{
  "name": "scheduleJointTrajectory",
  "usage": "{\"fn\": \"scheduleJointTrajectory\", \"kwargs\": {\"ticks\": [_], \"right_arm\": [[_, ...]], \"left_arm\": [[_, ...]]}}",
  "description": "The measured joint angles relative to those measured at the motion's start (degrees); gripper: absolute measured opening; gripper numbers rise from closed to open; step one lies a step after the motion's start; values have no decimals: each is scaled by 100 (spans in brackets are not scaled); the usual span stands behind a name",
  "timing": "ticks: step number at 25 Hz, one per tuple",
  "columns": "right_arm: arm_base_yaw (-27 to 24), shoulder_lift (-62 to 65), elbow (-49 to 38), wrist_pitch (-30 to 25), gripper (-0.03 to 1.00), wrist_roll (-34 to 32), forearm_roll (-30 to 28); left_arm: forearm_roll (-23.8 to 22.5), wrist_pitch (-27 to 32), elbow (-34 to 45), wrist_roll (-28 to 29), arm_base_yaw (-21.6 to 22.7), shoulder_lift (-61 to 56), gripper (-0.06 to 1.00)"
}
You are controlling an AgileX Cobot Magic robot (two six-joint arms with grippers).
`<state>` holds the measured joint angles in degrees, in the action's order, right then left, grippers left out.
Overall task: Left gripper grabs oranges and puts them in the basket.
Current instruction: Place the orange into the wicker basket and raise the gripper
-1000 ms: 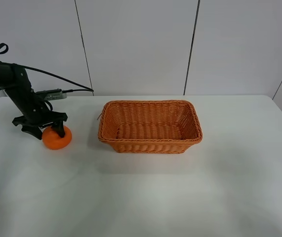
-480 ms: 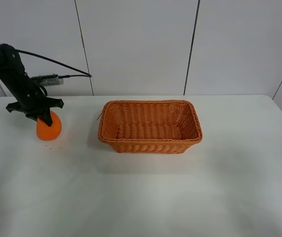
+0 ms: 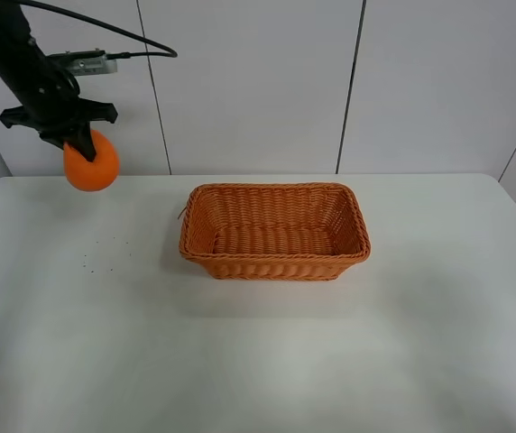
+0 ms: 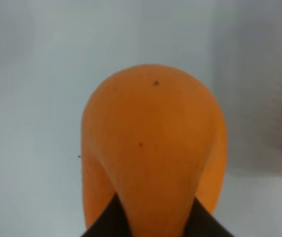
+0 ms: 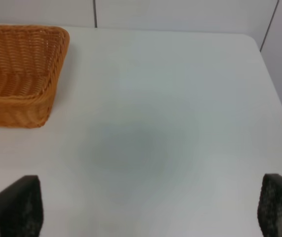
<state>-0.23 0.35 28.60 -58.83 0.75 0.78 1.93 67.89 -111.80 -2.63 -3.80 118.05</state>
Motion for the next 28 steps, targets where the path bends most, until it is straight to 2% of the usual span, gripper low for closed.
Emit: {"fn": "scheduleJointTrajectory", "kwargs": {"ticks": [7,15,19,23,24,26,28], "right_arm": [[0,0,0,0,69,0,0],[0,0,0,0,69,0,0],[0,0,0,0,69,0,0],[0,0,0,0,69,0,0],[0,0,0,0,69,0,0],[0,0,0,0,69,0,0],[0,0,0,0,69,0,0]], "left_arm": [[19,-2,-283,104,-1003,199,20],[82,-132,-1339,219,-2397,1251,20],[127,-453,-1433,151,-2808,1739,20],[121,-616,-1433,84,-2913,2141,20],[121,-616,-1433,84,-2915,2204,23],[121,-616,-1433,84,-2915,2266,37],[104,-616,-1433,90,-2915,2267,60]]}}
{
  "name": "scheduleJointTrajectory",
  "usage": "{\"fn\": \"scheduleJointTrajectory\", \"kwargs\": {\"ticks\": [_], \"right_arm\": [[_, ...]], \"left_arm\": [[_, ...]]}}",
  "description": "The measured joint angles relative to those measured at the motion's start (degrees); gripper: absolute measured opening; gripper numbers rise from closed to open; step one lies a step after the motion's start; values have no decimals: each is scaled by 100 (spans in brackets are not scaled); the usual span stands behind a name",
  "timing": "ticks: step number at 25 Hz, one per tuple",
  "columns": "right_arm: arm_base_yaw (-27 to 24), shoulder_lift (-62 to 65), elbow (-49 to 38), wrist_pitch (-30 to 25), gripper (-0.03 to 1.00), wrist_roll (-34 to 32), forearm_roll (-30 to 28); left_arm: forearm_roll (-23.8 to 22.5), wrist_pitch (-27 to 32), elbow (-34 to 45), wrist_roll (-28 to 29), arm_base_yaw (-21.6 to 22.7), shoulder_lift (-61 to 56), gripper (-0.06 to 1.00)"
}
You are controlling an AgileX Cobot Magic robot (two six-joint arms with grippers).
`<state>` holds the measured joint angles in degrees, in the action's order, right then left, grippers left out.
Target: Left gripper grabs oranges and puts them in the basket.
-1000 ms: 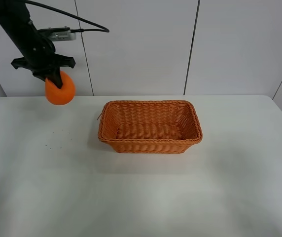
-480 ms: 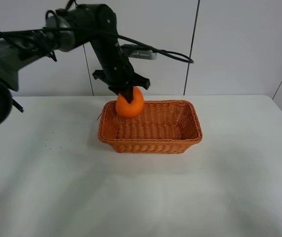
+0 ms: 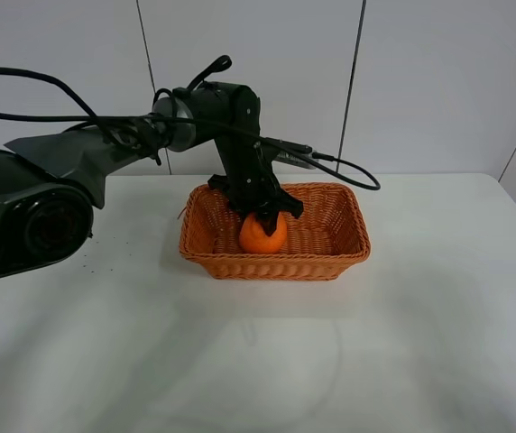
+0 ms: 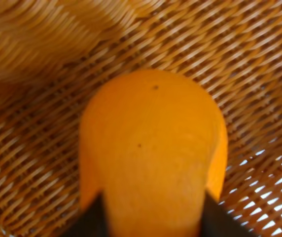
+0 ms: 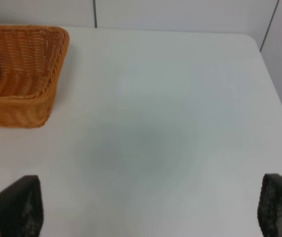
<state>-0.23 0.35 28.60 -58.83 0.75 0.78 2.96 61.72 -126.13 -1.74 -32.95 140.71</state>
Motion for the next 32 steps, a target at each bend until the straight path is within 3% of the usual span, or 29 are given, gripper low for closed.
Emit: {"fn": "scheduleJointTrajectory", "kwargs": {"ticks": [3,6,13,20,27,32], "right_arm": [[0,0,0,0,69,0,0],[0,0,0,0,69,0,0],[0,0,0,0,69,0,0],[0,0,0,0,69,0,6],[0,0,0,0,69,0,6],[0,0,0,0,69,0,6]], "left_arm": [[0,21,0,80,0,-8,84],[0,151,0,114,0,-31,90],[-7,419,-5,-61,82,-712,91],[-12,622,-11,-90,655,-1259,92],[-4,618,-11,-220,1513,-1144,92],[-24,618,-11,-255,2491,-1072,92]]}}
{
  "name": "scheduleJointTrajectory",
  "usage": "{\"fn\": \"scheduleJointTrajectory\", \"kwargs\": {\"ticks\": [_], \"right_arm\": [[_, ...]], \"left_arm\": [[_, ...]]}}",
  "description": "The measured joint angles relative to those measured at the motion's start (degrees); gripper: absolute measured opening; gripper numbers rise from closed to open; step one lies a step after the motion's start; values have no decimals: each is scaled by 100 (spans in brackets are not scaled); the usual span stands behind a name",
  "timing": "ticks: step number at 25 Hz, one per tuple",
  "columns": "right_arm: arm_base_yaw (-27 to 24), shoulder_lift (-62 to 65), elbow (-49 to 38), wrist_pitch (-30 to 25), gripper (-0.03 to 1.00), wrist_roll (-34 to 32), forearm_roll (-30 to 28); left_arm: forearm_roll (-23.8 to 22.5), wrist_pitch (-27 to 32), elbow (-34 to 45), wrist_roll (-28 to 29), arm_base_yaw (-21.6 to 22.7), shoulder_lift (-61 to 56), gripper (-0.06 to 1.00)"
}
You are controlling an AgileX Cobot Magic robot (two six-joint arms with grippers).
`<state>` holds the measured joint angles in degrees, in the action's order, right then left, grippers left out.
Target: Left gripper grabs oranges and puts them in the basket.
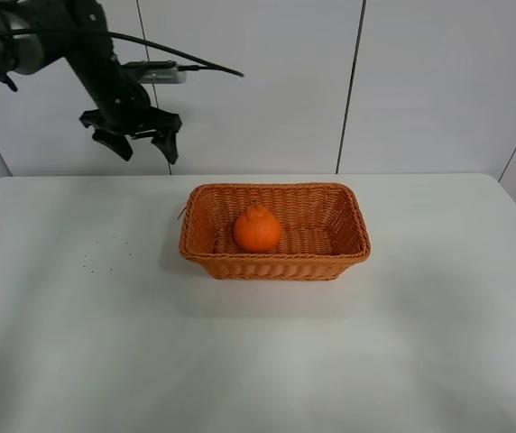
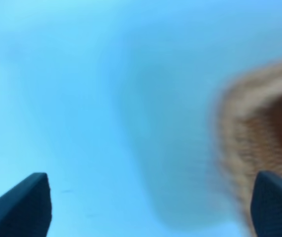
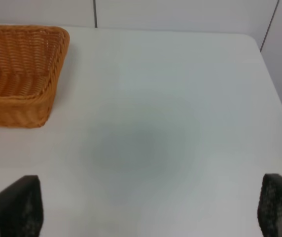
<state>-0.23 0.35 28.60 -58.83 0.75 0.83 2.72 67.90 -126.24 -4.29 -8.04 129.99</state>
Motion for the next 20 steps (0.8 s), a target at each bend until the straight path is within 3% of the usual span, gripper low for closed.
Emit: {"fn": "scheduleJointTrajectory", "kwargs": {"ticks": [5,9,20], "right_arm": [[0,0,0,0,69,0,0],[0,0,0,0,69,0,0],[0,0,0,0,69,0,0]], "left_arm": [[-22,0,9,-6,770,0,92],[80,-6,228,-6,1113,-6,91],[156,17,793,-6,1016,-819,90]]}}
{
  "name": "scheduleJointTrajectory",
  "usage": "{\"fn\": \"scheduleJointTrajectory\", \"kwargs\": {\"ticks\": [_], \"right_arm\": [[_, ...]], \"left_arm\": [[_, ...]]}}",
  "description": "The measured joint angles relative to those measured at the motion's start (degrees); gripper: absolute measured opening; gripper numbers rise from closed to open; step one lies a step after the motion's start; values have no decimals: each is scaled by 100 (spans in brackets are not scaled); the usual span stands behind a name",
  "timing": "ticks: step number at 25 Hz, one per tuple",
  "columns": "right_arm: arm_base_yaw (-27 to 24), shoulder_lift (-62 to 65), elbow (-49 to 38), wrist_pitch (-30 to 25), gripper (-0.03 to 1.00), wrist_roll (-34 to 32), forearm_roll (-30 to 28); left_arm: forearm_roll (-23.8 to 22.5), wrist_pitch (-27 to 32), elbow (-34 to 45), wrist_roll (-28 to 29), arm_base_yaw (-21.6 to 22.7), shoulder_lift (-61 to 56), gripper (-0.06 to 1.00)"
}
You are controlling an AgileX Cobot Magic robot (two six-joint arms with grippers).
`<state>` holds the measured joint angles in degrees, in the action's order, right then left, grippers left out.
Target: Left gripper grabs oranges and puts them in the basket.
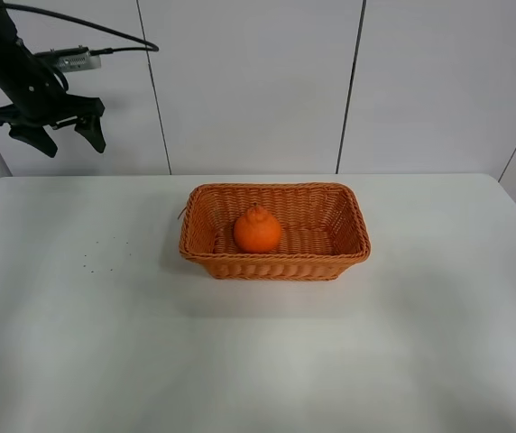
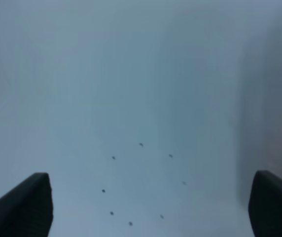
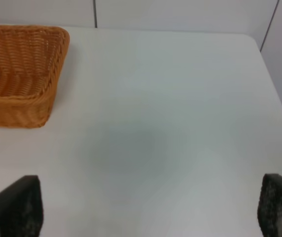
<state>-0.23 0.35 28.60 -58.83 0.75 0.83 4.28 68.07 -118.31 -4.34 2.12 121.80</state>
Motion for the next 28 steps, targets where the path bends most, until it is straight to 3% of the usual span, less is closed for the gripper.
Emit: {"fn": "scheduleJointTrajectory", "kwargs": {"ticks": [10,24,28], "right_arm": [[0,0,0,0,69,0,0],[0,0,0,0,69,0,0],[0,0,0,0,69,0,0]], "left_arm": [[29,2,2022,10,-40,-1943,90],[-251,-28,6783,27,-40,-6572,88],[-251,-508,7850,34,-40,-8006,88]]}}
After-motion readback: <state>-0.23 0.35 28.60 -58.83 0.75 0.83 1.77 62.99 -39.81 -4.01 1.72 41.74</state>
